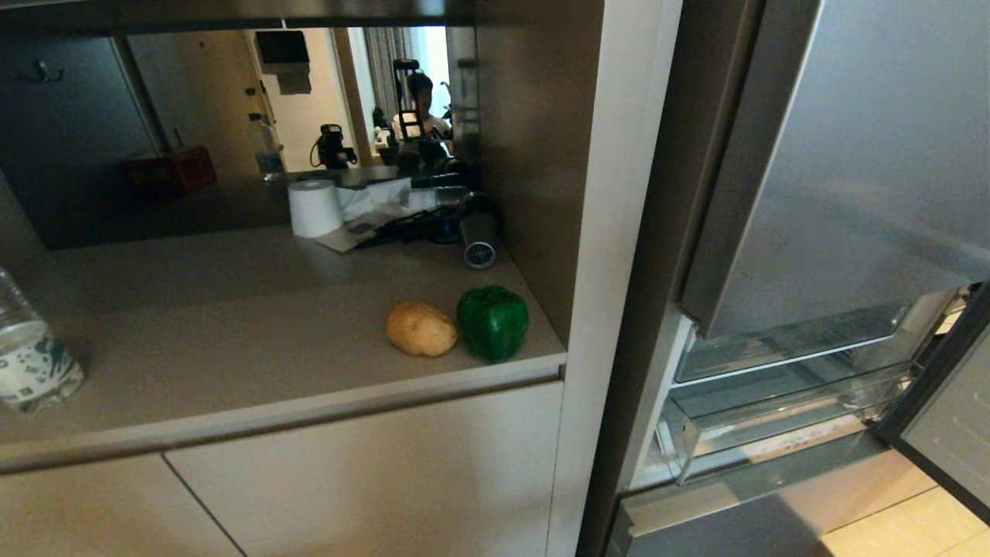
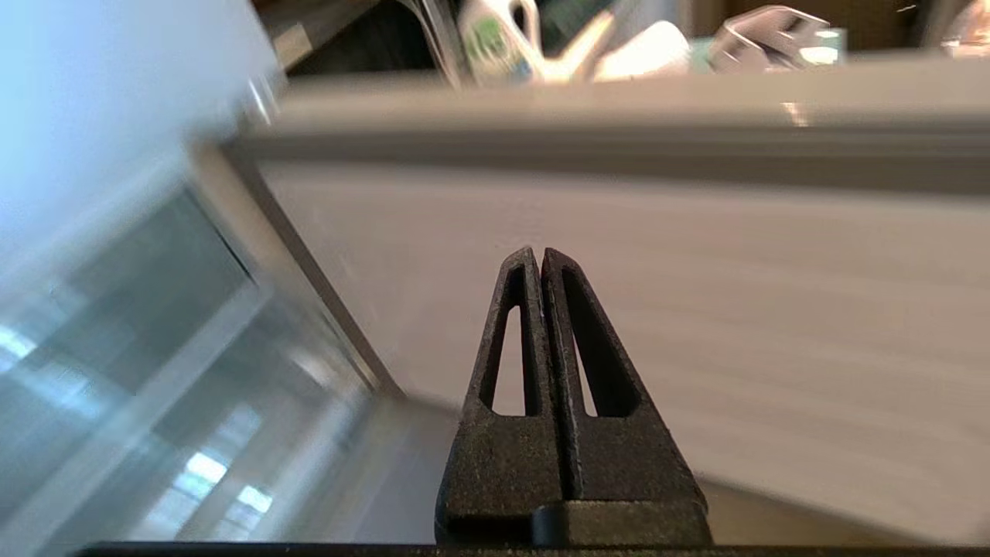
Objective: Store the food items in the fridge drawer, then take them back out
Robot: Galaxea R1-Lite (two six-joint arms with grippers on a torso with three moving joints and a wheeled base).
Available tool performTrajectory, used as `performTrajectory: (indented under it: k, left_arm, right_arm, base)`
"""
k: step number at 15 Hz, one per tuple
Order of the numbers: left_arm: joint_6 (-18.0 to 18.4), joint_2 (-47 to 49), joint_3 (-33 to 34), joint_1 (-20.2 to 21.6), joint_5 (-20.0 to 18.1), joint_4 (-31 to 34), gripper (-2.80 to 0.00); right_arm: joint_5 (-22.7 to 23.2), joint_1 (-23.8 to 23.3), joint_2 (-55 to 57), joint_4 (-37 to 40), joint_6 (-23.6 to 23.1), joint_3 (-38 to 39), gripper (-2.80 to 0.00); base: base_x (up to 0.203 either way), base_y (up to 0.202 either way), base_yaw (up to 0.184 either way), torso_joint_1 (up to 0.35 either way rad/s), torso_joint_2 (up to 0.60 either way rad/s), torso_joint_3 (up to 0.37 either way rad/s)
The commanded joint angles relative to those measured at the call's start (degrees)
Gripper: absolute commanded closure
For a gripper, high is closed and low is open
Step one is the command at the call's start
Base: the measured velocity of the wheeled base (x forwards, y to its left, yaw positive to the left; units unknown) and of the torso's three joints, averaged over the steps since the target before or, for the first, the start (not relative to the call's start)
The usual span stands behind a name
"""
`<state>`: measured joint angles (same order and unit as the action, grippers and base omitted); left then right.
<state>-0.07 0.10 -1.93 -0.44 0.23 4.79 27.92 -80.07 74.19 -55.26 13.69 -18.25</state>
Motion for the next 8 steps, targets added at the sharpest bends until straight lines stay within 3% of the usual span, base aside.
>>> performTrajectory:
  k: [1, 8]
  left_arm:
    - [0.0, 0.0, -0.1, 0.0, 0.0, 0.0, 0.0]
    - [0.0, 0.0, 0.0, 0.0, 0.0, 0.0, 0.0]
  right_arm:
    - [0.2, -0.3, -4.1, -0.4, -4.7, 4.4, 0.0]
    - [-0.2, -0.4, -6.5, -1.1, -6.7, 7.5, 0.0]
  base:
    - [0.0, 0.0, 0.0, 0.0, 0.0, 0.0]
    - [0.0, 0.0, 0.0, 0.0, 0.0, 0.0]
